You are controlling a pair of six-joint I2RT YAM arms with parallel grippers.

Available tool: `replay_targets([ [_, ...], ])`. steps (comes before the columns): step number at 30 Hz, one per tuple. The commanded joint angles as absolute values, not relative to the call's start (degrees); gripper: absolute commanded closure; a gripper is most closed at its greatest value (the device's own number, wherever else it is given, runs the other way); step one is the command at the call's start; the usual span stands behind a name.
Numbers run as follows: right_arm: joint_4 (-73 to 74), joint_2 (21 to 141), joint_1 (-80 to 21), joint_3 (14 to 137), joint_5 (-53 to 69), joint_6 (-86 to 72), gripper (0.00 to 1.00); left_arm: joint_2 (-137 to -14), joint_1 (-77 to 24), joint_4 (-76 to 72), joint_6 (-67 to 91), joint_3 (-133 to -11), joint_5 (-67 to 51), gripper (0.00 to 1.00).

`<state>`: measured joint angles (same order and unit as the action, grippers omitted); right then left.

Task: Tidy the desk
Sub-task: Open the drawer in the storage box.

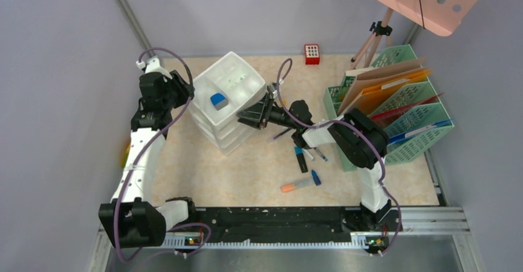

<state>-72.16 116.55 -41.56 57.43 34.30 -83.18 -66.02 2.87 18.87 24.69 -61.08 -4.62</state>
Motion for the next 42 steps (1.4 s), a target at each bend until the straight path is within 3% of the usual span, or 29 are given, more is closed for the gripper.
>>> replay_targets([
  [1, -80.45, 115.39, -42.41, 56.5, 32.81, -83.26, 0.39, -68.09, 1.89, 23.74, 30.14, -59.44, -6.6, 1.0],
  [27, -77.59, 104.92, -40.7, 49.73, 34.04, -75.89, 0.43, -68.0, 1.95, 22.4, 26.69, -59.86, -1.78, 1.0],
  [42, -65.52, 95.92, -39.82, 42.55, 35.16, -63.57, 0.35, -70.76, 2.02, 22.1, 22.98, -63.67, -0.86, 1.0],
])
